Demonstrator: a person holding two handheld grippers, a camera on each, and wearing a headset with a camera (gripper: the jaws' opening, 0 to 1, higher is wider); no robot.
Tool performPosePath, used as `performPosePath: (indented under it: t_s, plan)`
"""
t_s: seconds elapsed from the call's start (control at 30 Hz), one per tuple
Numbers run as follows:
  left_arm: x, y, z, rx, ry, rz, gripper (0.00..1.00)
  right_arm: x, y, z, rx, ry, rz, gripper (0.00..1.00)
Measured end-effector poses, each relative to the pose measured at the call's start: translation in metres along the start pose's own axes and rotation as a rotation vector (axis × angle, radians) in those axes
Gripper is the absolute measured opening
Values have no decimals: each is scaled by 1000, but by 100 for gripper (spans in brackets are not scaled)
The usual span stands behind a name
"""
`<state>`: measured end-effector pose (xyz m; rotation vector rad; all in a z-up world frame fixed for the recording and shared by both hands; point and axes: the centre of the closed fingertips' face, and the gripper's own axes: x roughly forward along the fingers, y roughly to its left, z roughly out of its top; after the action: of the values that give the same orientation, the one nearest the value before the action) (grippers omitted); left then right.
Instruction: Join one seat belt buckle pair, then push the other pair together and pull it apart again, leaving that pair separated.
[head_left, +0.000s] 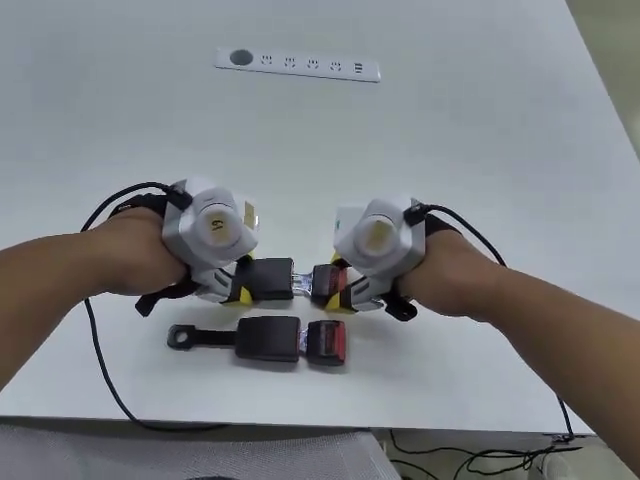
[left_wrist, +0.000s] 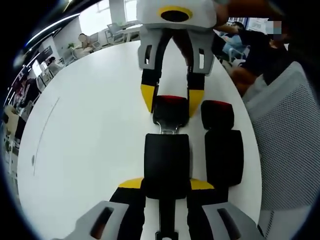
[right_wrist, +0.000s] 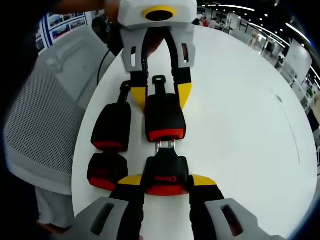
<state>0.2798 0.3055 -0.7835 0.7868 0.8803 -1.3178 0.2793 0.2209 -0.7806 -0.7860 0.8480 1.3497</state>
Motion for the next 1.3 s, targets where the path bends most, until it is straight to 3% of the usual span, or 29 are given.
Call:
performPosePath:
  t_s: [0.37, 0.77, 1.3]
  plan:
    - [-5, -7, 9, 27, 15, -11, 32, 4, -2, 3, -10, 23, 3, 30]
    - [-5, -7, 8, 39, 26, -11, 31, 12, 0, 14, -12, 39, -3, 30]
    - [-1, -1, 2, 30, 32, -9, 32, 11, -1, 12, -19, 38, 1, 31]
